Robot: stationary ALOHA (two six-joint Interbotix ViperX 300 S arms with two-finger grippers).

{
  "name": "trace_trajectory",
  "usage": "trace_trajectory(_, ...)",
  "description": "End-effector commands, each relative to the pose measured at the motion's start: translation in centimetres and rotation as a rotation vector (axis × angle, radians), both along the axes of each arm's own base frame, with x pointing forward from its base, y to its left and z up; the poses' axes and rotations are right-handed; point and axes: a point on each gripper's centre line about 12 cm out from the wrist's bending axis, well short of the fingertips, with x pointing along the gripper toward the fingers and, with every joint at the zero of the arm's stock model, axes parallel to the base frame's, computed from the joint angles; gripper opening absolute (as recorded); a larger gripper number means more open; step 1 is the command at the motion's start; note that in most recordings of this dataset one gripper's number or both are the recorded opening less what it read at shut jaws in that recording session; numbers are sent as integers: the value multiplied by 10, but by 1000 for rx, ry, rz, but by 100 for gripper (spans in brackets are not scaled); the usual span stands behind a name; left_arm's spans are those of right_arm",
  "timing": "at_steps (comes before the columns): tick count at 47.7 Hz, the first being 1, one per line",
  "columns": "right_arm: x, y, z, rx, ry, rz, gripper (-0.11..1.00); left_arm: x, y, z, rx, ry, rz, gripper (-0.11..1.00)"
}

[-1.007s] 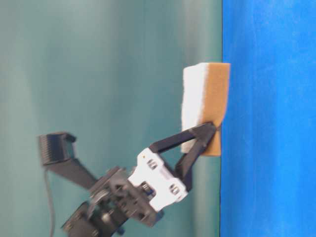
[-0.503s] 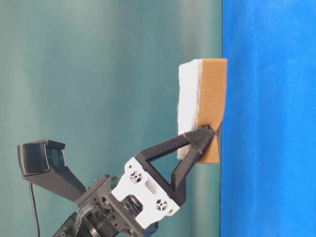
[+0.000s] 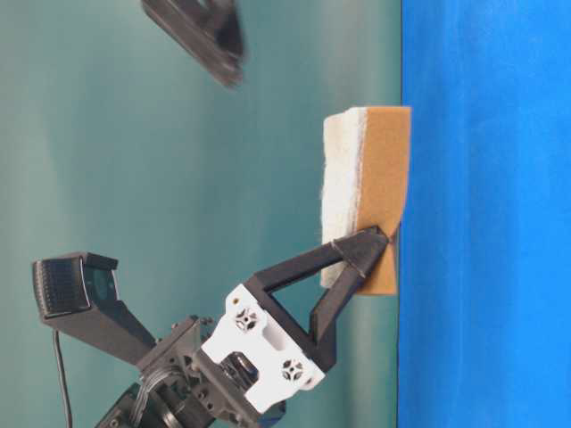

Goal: Hand over the sponge with the left arm and wipe it with the right arm.
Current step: 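Carry the sponge toward the right gripper and let the right gripper grasp it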

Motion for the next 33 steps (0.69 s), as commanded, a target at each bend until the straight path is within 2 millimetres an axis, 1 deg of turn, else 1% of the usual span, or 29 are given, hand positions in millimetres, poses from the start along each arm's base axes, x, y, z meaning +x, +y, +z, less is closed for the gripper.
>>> trace_trajectory(1, 13, 0, 5, 0, 2, 2, 74, 1, -1, 13, 2, -38, -3, 32)
trace_trajectory(11, 33, -1, -4, 5, 52, 2, 74, 2, -1, 15, 5, -41, -3, 32)
trace_trajectory(33, 69, -4, -36, 8, 147, 4, 74, 2, 0, 15, 8, -41, -5, 32)
